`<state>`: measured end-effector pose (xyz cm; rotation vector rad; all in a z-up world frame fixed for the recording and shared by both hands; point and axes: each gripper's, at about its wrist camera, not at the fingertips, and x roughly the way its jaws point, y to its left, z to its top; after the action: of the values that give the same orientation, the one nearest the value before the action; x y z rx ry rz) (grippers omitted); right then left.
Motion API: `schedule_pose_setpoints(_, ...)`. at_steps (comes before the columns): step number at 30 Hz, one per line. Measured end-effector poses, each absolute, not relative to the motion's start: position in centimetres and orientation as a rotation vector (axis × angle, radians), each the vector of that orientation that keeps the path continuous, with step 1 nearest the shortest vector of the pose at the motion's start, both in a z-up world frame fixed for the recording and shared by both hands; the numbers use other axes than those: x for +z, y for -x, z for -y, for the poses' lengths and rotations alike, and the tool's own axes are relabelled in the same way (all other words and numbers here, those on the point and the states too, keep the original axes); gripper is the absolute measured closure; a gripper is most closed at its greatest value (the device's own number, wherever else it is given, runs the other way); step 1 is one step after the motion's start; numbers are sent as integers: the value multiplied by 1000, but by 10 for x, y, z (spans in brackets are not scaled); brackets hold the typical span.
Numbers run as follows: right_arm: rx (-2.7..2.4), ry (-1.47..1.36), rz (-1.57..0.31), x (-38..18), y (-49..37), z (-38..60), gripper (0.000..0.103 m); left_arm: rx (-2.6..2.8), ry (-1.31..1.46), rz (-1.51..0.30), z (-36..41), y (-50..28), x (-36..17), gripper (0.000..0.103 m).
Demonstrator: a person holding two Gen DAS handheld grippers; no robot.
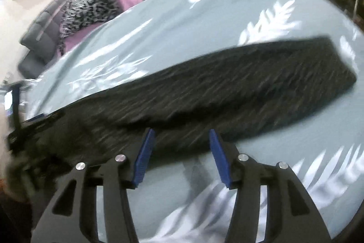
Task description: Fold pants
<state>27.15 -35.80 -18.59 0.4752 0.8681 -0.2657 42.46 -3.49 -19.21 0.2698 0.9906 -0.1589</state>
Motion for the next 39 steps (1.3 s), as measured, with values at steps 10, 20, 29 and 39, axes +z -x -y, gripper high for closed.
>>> schedule_pose_setpoints(10,-427,-328,-994,-199,-294,405,51,-98,-215,-1065,15,-437,-211,5)
schedule_pose_setpoints(20,-316,-314,-984,-207,-335,398,48,-109,-222,-1035,16,-420,-195,5)
schedule_pose_setpoints(29,-295,-343,-935,-179,-300,395,48,-84,-165,-1014,-31,-374,-169,5)
schedule_pose_setpoints(39,-517,-399,-920,-166,-140,432,48,-155,-192,-1050,-29,-292,-165,5)
